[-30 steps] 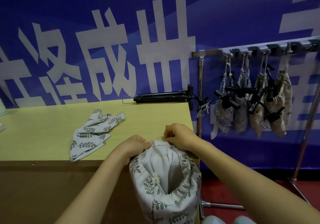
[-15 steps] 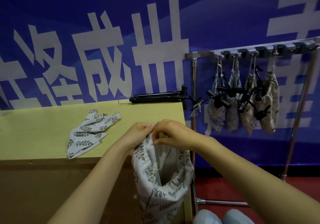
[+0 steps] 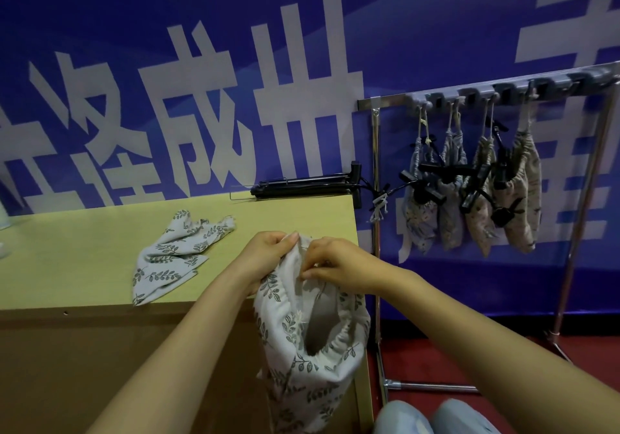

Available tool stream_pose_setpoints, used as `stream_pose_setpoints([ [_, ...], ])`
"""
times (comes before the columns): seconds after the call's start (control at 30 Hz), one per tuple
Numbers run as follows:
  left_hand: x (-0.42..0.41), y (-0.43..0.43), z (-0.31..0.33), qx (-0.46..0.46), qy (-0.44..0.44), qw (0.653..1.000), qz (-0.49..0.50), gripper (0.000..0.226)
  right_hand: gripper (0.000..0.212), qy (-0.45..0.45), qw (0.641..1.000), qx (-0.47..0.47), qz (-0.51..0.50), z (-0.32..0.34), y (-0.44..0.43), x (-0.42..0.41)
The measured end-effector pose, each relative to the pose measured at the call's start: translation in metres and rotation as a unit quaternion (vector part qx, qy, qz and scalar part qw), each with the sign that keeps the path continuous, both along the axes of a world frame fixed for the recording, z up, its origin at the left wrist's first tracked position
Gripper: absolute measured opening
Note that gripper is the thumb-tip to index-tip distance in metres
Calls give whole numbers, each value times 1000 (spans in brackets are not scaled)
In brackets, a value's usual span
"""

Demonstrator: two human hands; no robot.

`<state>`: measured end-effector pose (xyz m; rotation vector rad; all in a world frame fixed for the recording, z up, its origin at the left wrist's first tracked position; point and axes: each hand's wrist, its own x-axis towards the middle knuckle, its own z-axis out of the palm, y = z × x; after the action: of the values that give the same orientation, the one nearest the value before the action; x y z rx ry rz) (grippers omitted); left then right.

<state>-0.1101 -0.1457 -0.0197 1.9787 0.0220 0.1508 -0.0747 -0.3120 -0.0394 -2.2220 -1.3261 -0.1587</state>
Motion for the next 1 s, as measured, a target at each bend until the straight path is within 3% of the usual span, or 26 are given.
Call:
stream_pose_setpoints([
  [0.13,13,1,-6,-21,9,1000,11,31,16,87,994,63,-5,-2,5,8],
  [0.27,32,6,-8,-99,27,994,27,33,17,176,974,141,2,3,10,22],
  [0.33,44,11,-6,-94,26,994,42,32,18,262,939,224,-1,8,14,33],
  [0.4,55,17,2,-66,16,995,71,29,20,331,874,353,-55,16,21,54],
  [0.43,60,19,5,-63,7,995,83,30,20,333,847,403,-98,18,24,69],
  [0.5,73,25,7,-61,-3,994,93,28,19,296,835,426,-184,21,32,107],
  [0.57,84,29,7,-63,0,995,79,25,20,225,868,357,-261,21,36,146],
  [0.63,99,36,1,-66,-11,996,62,26,26,96,928,166,-321,17,39,188],
  [0.67,104,38,-1,-68,-10,996,49,28,31,25,941,45,-335,16,39,205],
  [0.73,115,42,-6,-67,-12,997,29,33,42,-59,932,-124,-335,14,44,233],
  [0.83,135,52,-16,-76,-18,997,16,38,56,-76,924,-196,-320,6,61,265],
  [1.0,144,65,-23,-165,-35,986,-13,29,63,-81,924,-192,-321,-9,82,298],
])
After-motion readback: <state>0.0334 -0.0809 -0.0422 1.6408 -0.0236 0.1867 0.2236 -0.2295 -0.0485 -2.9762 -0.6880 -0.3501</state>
